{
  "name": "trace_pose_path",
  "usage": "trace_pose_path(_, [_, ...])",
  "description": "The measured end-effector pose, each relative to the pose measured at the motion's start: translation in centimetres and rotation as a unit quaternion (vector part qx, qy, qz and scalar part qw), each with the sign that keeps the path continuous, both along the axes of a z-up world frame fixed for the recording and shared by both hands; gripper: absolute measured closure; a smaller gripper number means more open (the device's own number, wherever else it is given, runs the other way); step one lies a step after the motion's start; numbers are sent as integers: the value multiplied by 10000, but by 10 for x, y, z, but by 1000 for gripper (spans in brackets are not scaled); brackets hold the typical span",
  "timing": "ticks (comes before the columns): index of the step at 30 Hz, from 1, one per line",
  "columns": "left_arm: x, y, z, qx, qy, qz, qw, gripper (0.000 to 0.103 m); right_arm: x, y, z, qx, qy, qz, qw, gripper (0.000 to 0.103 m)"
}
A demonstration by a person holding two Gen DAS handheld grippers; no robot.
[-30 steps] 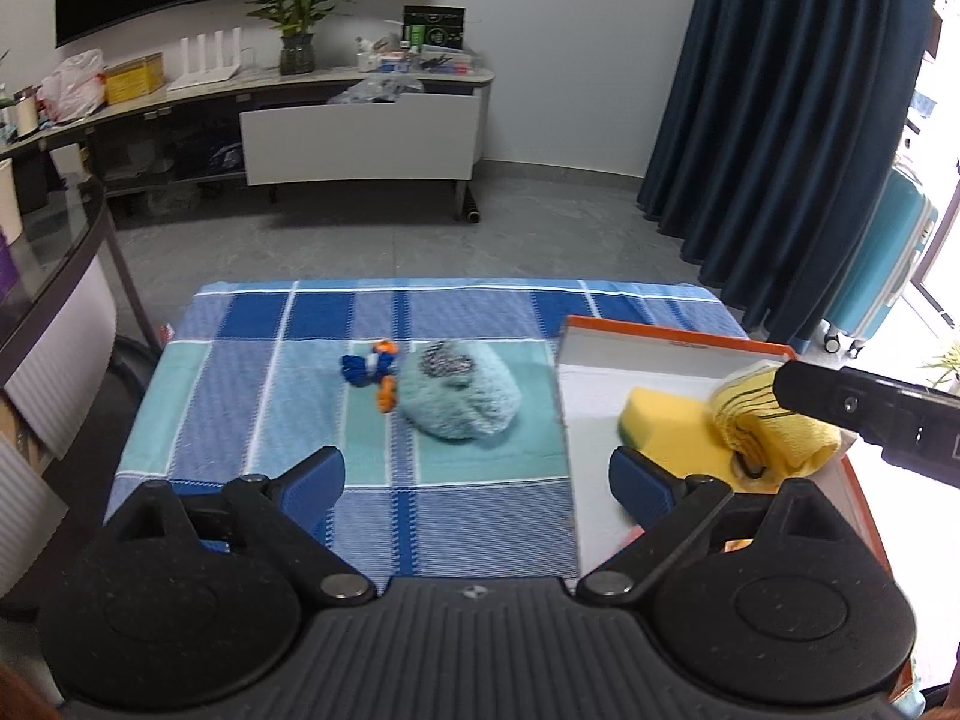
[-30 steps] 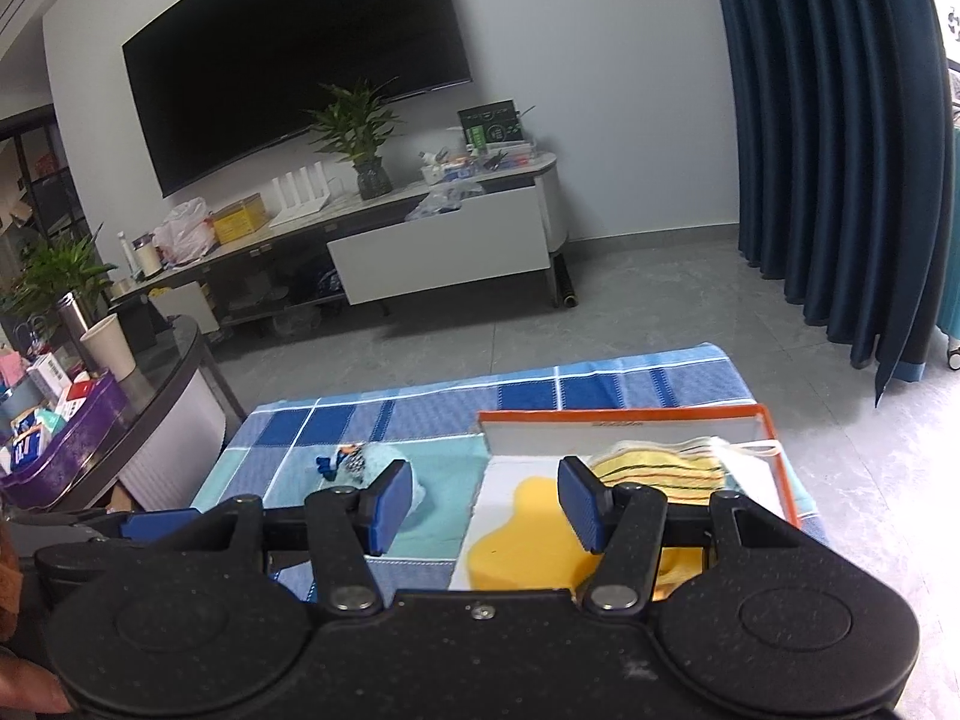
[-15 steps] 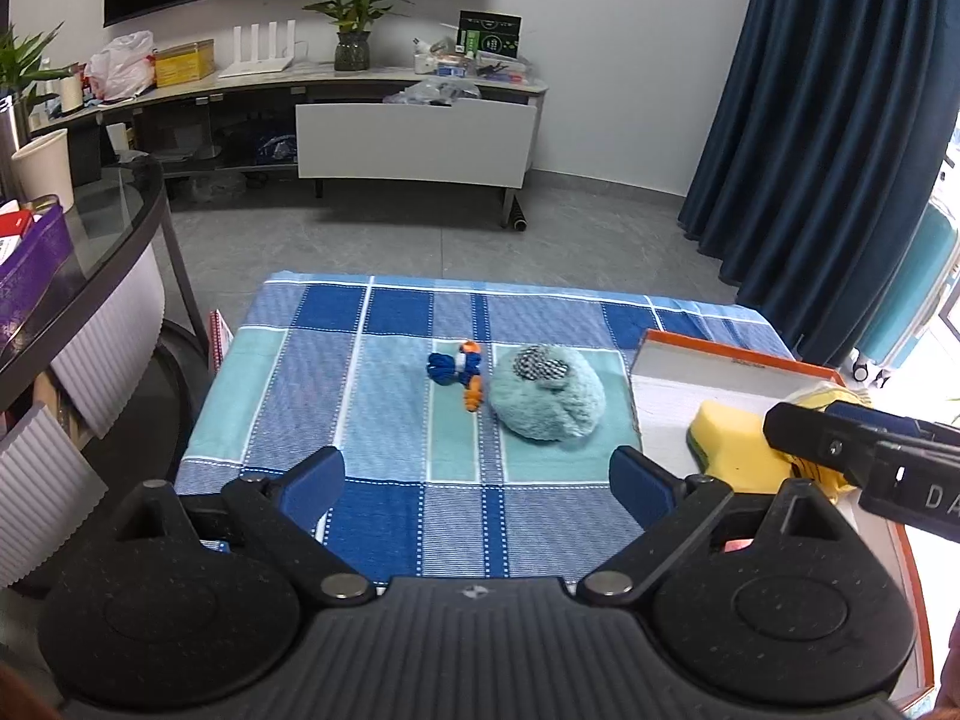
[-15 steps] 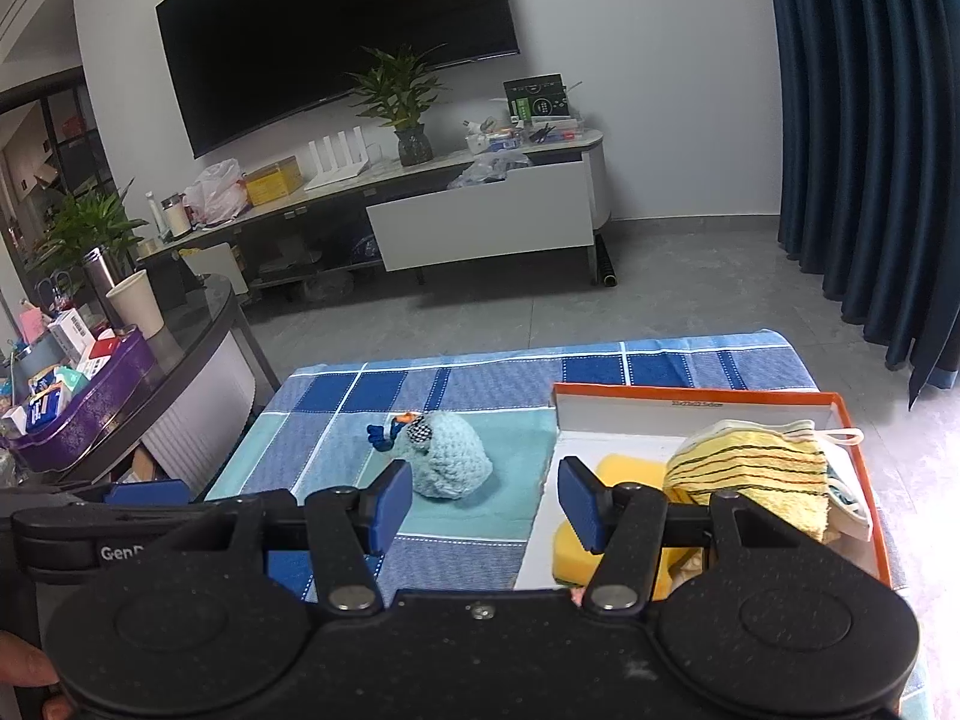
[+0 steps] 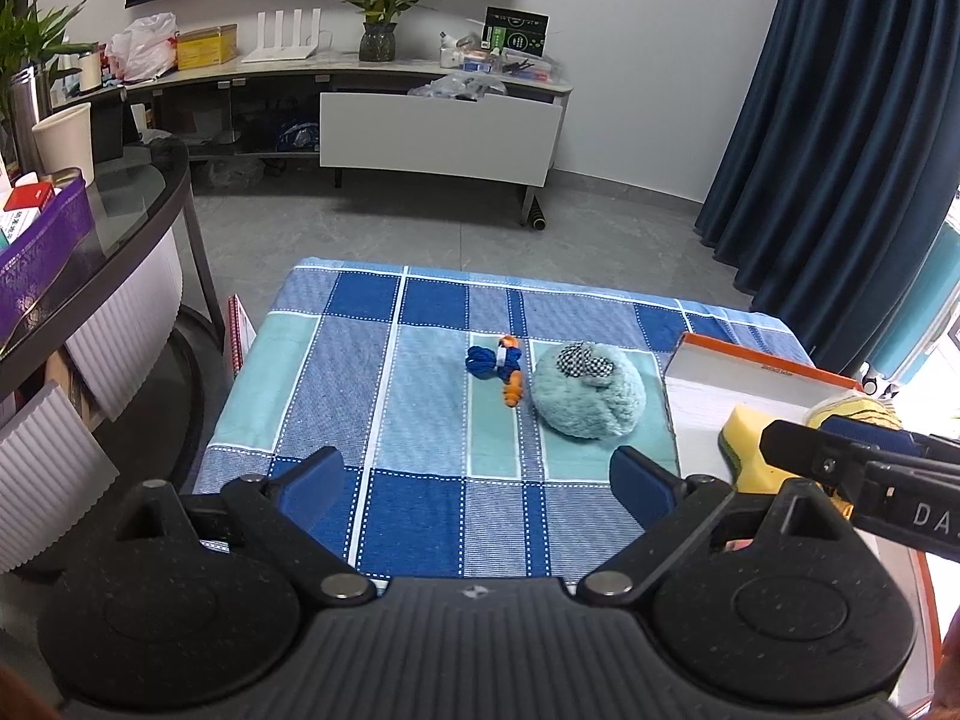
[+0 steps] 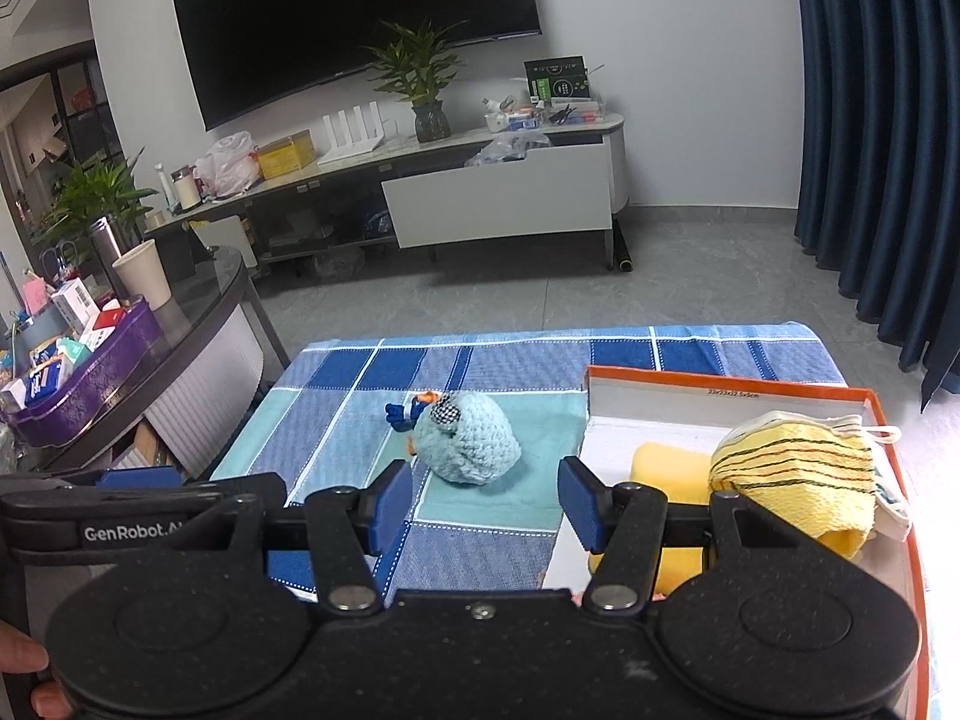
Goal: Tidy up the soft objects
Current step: 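Move right tool toward light-blue knitted ball while left tool approaches blue toy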
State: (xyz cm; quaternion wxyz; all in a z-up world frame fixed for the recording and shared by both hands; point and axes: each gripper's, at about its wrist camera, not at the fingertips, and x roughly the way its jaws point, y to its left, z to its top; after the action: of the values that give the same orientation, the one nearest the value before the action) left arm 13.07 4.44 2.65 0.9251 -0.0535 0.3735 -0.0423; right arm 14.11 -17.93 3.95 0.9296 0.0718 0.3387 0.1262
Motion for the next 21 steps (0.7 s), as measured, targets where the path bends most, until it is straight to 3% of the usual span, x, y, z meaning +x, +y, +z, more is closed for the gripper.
trace_pose_path(21, [21, 8, -19, 53, 231, -10, 9997, 5, 31, 15, -29, -63, 348, 161, 9992, 36])
